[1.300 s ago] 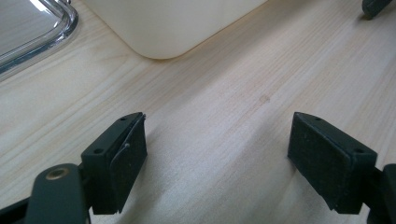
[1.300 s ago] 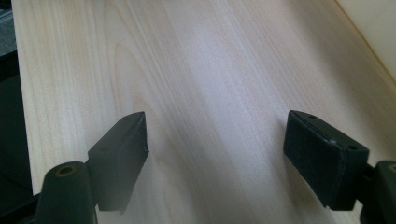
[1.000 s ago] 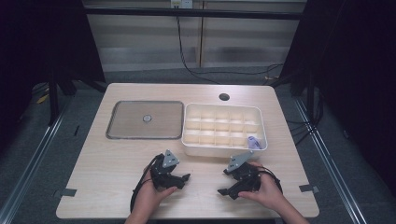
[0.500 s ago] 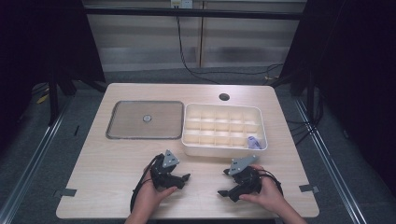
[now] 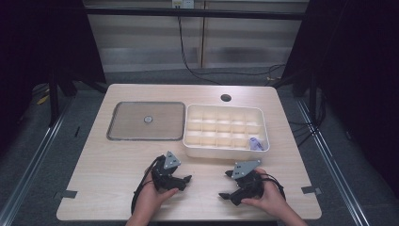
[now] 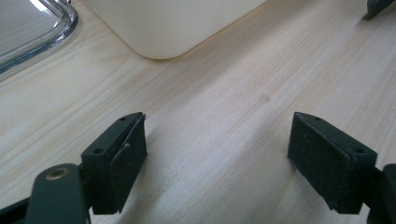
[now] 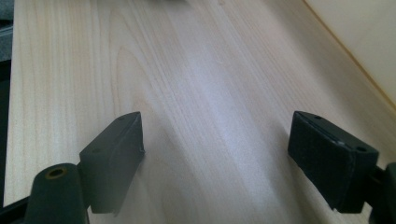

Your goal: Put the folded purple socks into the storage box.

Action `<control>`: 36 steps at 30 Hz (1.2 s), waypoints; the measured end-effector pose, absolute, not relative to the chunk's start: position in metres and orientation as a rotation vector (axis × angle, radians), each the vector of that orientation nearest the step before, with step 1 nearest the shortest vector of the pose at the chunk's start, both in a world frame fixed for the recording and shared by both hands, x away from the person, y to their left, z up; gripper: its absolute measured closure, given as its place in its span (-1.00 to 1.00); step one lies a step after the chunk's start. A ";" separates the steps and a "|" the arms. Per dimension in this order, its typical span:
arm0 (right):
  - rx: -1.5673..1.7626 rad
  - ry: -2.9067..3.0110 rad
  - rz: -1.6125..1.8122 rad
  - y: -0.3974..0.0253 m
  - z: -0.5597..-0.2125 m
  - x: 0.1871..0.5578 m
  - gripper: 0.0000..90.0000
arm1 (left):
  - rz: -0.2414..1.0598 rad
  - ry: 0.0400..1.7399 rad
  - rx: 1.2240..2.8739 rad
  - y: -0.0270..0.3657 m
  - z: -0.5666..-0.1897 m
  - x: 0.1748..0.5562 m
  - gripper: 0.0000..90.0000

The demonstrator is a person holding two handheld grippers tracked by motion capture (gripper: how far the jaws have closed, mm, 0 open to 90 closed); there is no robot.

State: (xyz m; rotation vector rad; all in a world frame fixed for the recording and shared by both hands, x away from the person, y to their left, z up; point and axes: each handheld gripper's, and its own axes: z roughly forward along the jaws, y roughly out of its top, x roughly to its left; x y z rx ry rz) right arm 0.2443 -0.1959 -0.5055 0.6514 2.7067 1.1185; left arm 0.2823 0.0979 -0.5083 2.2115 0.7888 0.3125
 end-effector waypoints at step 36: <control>0.656 2.663 1.181 -0.199 -0.510 0.242 -0.61 | 0.312 0.790 2.211 0.098 -0.508 0.282 -0.58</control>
